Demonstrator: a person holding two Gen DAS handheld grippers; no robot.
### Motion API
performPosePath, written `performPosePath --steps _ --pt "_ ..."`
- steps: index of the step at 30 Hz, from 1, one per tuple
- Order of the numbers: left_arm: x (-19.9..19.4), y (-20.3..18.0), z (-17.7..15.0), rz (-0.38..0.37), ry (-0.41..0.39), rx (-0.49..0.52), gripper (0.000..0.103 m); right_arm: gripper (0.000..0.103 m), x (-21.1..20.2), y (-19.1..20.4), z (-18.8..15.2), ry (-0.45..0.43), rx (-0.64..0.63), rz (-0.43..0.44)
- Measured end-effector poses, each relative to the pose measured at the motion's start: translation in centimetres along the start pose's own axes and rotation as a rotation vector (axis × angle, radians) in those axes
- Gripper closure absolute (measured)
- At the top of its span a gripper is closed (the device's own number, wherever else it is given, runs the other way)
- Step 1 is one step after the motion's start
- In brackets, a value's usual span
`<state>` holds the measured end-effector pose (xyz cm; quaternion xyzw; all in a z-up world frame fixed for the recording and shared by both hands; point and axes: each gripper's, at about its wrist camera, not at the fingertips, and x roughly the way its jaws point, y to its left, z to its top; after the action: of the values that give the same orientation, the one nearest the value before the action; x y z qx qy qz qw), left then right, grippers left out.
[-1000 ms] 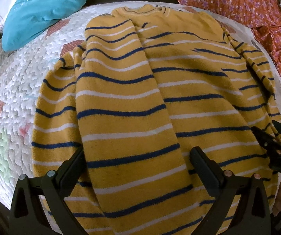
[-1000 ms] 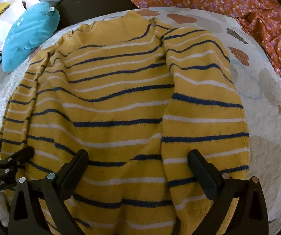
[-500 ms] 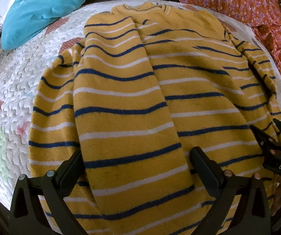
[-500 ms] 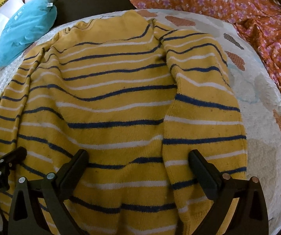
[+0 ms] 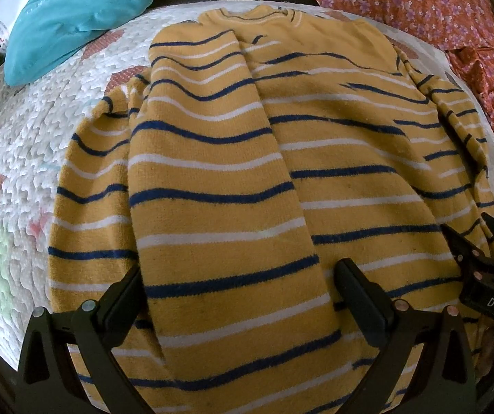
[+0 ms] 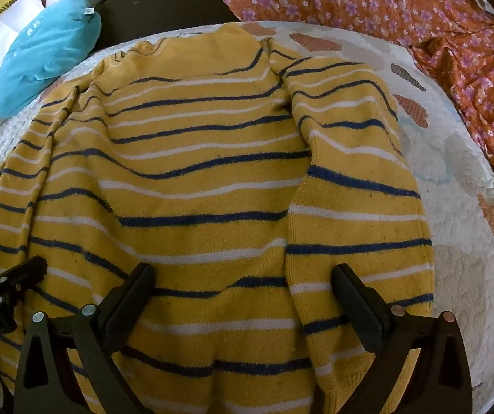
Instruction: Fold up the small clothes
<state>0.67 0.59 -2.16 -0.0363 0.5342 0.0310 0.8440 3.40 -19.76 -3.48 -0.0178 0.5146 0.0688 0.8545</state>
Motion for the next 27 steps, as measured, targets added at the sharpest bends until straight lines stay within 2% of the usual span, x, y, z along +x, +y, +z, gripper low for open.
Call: performPosePath --steps 8,20,27 --pt "0.09 -0.07 -0.13 -0.035 0.008 -0.018 0.000 0.000 -0.07 0.12 -0.22 -0.006 -0.002 -0.007" --pt "0.13 -0.11 -0.11 -0.041 0.011 -0.022 0.000 0.000 -0.17 0.16 -0.25 -0.025 -0.005 -0.012" --pt "0.20 -0.01 0.16 -0.008 0.013 -0.016 0.000 0.000 -0.17 0.14 -0.30 -0.027 -0.005 -0.013"
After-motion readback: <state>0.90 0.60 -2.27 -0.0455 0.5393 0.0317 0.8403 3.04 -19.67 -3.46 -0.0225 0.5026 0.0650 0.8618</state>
